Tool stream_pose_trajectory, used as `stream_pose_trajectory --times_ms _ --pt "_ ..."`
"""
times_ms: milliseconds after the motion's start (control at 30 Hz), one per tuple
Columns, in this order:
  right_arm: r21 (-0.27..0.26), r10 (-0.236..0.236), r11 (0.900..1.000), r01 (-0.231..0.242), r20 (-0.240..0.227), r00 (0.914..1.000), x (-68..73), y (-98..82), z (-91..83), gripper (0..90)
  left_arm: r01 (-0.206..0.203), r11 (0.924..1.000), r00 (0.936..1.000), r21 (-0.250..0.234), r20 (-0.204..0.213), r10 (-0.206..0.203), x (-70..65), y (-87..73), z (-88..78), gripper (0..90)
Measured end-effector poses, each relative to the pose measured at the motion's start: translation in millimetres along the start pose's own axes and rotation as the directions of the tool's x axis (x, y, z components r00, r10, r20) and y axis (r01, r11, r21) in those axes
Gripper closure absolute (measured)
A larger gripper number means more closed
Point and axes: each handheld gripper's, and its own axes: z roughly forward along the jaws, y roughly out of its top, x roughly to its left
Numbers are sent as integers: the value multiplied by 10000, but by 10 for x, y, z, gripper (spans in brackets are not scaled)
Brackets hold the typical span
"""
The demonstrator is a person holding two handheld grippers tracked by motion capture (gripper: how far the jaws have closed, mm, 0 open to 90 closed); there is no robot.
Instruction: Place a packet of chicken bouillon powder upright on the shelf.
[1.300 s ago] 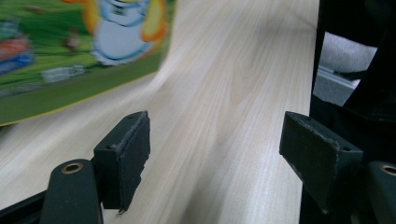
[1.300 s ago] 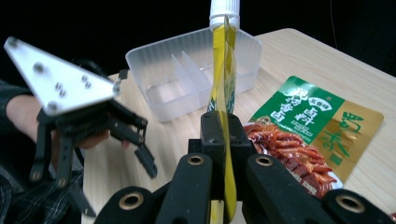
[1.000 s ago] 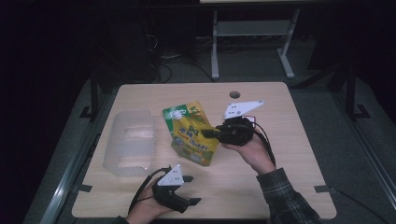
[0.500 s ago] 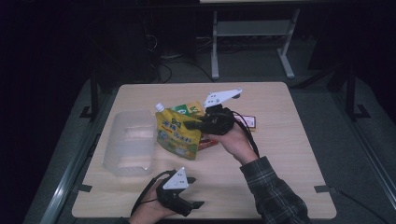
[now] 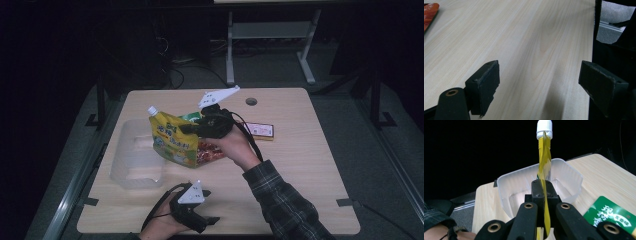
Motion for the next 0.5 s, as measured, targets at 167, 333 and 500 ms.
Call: stream_pose_trajectory --times_ms 167,333,500 --pt "-8 -57 10000 57 -128 9999 32 75 111 900 174 9998 9998 -33 77 -174 -12 -5 15 165" --pt "92 -99 9999 101 -243 9997 75 148 226 900 125 9999 9999 -56 108 -124 -14 -6 20 165" --pt "99 -221 9997 225 -304 9993 107 223 309 900 99 10000 9999 -10 46 -99 -15 -4 20 155"
